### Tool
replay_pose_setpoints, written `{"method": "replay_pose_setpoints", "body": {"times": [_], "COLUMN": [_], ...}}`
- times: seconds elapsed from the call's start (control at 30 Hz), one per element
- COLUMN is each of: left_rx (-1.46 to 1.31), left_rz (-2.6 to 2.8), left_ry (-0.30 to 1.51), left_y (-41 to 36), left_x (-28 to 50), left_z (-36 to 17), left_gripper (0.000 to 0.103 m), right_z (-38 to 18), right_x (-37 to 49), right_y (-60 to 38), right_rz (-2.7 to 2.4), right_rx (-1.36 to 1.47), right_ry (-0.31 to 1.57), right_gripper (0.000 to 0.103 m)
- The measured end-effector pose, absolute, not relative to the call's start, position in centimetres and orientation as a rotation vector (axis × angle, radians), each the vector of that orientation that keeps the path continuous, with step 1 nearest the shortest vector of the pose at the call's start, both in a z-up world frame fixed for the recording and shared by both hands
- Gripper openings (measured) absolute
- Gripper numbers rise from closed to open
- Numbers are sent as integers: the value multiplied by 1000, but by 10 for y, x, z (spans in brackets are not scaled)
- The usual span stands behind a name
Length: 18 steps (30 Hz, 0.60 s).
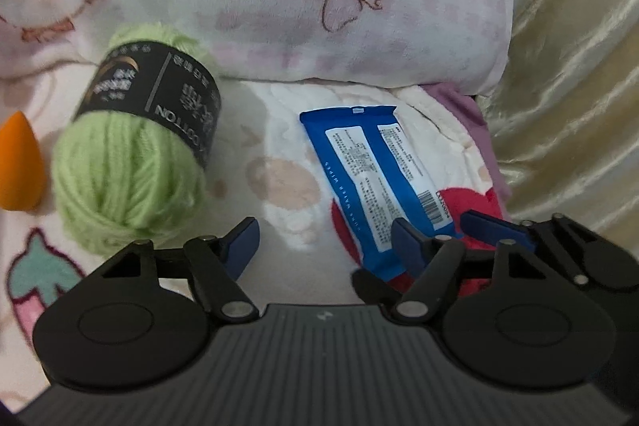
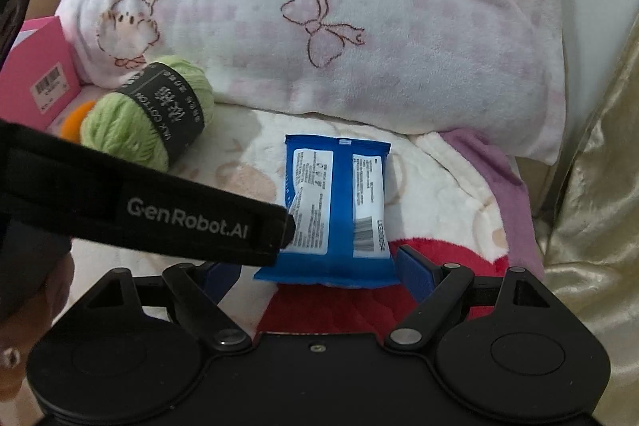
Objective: Organize objects
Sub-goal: 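Lower the left gripper over the blue snack bar and close on it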
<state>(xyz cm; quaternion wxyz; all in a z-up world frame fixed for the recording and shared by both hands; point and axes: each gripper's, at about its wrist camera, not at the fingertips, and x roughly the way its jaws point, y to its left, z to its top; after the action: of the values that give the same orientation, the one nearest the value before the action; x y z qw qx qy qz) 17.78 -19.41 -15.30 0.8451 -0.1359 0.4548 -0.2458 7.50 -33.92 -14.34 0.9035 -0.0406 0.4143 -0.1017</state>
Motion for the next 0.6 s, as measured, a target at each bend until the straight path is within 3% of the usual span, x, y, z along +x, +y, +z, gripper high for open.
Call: {"method": "replay_pose_setpoints", "body": {"times": [0.17,0.4,0.6], "left_rx": [-302,-292,-266], "left_rz": [-523,-522,-525], "left_ry": [937,915,913], "left_y": [-201,-211,-217], "left_x": [180,182,183], "left_z": [-155,-161,-161], "left_gripper": [66,54,52], "right_z": [-150,-162,-166], "right_x": [76,93,99], "right_y": [-343,-346,-348], "right_rz": [-232,-198,-197], "right_rx": [-140,-156,-134], "right_ry": [821,865,887], "right_gripper": [84,83,77]}}
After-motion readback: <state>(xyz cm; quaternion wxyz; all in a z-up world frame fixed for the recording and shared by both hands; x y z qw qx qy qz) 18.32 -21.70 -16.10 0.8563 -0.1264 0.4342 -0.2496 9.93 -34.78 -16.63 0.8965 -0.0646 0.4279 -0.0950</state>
